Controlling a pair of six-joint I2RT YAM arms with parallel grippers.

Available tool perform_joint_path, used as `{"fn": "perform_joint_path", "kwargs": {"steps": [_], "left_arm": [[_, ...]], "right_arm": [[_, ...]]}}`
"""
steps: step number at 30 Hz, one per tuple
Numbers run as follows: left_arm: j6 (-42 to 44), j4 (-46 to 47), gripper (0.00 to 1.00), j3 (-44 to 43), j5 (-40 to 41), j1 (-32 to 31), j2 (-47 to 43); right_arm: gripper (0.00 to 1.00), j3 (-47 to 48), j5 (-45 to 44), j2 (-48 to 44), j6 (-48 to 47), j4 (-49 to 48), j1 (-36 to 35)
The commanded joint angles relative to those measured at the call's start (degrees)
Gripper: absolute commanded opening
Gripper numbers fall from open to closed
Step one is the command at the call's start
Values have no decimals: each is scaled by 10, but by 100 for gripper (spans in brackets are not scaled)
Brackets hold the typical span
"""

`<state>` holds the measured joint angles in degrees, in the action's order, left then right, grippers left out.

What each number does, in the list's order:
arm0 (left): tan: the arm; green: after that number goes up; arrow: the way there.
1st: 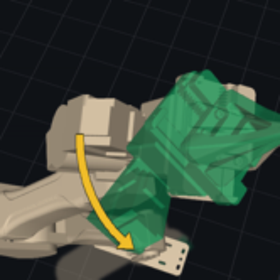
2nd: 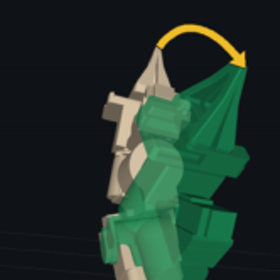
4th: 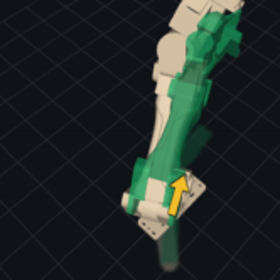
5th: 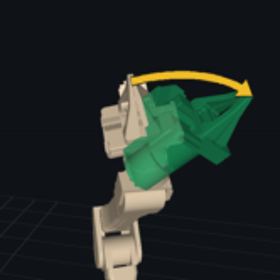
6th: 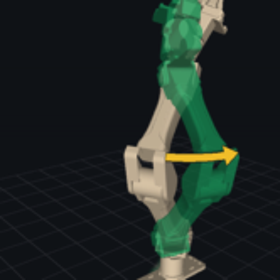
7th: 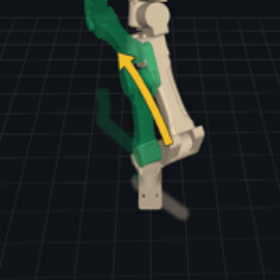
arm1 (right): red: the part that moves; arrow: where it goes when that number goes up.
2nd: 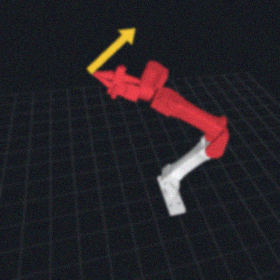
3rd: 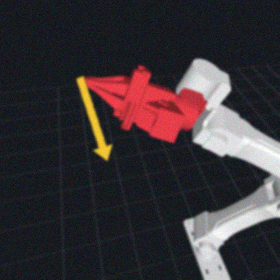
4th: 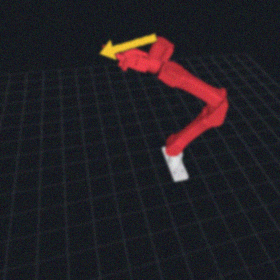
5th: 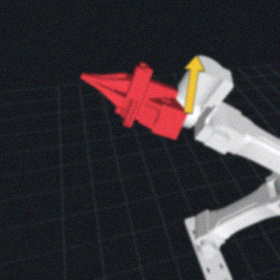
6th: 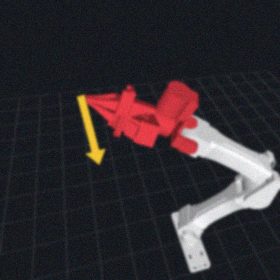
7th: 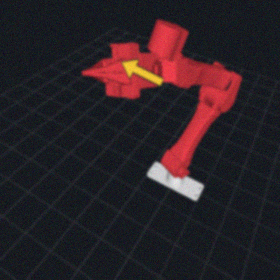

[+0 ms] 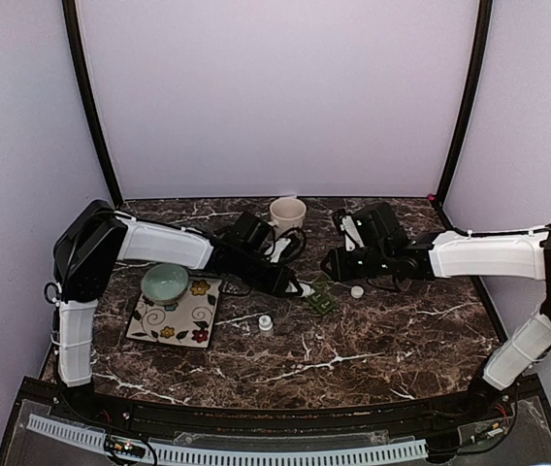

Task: Sort the pills into containers
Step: Pour the pill into the compartment of the pill container.

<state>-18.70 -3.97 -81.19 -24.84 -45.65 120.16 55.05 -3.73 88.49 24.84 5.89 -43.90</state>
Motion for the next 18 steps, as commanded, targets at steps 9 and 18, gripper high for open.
{"fn": "perform_joint_path", "kwargs": {"steps": [9, 18], "left_arm": [[-40, 131, 0, 92, -32, 11, -85], [-82, 232, 0, 149, -76, 22, -102]], "right_arm": [[35, -36, -38, -62, 19, 9, -5], [35, -51, -54, -76, 27, 27, -4]]}}
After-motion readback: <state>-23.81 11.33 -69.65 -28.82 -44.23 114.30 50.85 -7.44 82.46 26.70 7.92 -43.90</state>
